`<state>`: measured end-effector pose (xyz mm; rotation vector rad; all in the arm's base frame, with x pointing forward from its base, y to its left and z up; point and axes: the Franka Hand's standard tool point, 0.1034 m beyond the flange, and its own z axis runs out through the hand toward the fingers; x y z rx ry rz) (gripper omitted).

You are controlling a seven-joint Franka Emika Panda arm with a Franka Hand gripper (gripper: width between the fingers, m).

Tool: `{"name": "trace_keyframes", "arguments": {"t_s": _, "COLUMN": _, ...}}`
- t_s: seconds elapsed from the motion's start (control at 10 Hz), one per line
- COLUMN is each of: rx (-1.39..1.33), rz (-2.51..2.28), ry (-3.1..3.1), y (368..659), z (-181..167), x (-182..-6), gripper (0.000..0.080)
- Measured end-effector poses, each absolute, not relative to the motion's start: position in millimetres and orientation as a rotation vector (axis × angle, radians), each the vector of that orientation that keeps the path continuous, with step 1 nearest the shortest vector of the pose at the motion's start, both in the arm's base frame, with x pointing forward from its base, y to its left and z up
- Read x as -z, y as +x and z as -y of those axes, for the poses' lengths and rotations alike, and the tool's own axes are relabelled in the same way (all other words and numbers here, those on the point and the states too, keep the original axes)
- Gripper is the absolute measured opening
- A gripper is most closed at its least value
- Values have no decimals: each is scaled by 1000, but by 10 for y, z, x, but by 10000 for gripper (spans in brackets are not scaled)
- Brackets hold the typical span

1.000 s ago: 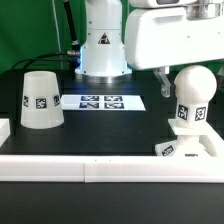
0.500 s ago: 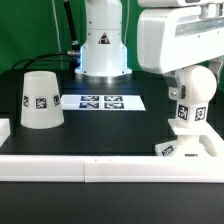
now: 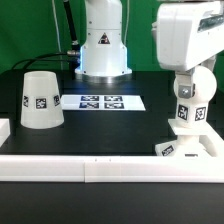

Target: Assemble lamp

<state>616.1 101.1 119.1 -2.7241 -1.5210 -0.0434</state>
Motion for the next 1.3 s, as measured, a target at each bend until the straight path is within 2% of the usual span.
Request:
{"name": "trace_keyframes", "arguments": {"t_s": 0.1, "rx": 36, "rz": 1562, "ry": -2700, "y": 6156, "z": -979, "x": -1186, "gripper": 699}}
{"name": "trace_keyframes", "arguments": {"t_s": 0.2, "rx": 36, "rz": 1549, "ry": -2707, "y": 6155, "z": -977, "x": -1185, "gripper": 573}}
{"name": "trace_keyframes", "arguments": {"t_s": 0.6, "rx": 41, "rz": 1506, "ry": -2730, "y": 6154, "z": -965, "x": -1184, "gripper": 577}}
{"name": "trace_keyframes", "arguments": {"t_s": 1.3, "rx": 61, "rz": 429, "ry": -3073, "y": 6184, "z": -973, "x": -1186, "gripper": 579}}
